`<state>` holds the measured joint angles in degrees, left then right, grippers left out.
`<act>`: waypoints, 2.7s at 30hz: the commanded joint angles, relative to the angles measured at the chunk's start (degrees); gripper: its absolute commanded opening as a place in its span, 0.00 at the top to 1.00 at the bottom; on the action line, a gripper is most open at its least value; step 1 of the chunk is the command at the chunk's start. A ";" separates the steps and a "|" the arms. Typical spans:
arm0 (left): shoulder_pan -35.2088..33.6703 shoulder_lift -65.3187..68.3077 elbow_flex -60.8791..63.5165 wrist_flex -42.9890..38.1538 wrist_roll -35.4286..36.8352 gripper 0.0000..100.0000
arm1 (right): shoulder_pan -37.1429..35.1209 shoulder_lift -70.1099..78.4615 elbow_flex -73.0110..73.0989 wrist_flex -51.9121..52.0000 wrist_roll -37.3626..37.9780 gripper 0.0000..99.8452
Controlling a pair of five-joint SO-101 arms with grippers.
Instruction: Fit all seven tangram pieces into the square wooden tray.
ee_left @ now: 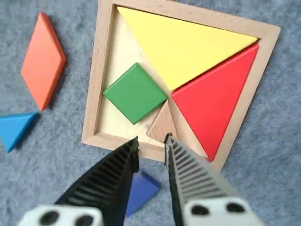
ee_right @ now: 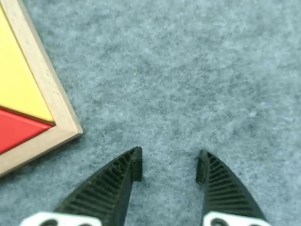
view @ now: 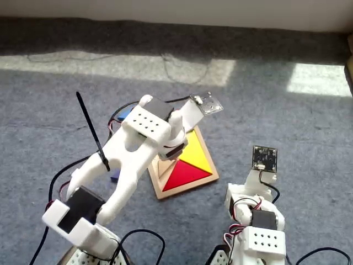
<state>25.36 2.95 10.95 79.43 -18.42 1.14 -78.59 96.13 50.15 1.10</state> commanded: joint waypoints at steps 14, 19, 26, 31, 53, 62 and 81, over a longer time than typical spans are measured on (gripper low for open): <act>-2.42 -3.56 23.25 -16.09 16.09 0.82 | 1.63 0.04 0.92 -1.54 0.53 0.80; -6.29 -3.56 24.40 -19.87 11.08 0.80 | 1.63 0.04 0.92 -1.54 0.53 0.80; -9.80 -3.56 22.29 -22.07 1.76 0.80 | 1.63 0.04 0.92 -1.54 0.53 0.80; -9.63 -3.56 22.37 -22.15 -4.66 0.81 | 1.63 0.04 0.92 -1.54 0.53 0.80; -9.45 -3.56 22.02 -29.27 -22.95 0.87 | 1.63 0.04 0.92 -1.54 0.53 0.80; -10.51 -4.09 22.02 -32.44 -28.40 0.89 | 1.63 0.04 0.92 -1.54 0.53 0.80; -13.67 -4.35 11.38 -24.44 -23.12 0.86 | 1.63 0.04 0.92 -1.54 0.53 0.80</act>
<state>11.03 0.57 26.59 51.91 -42.59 1.14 -78.59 96.13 50.15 1.10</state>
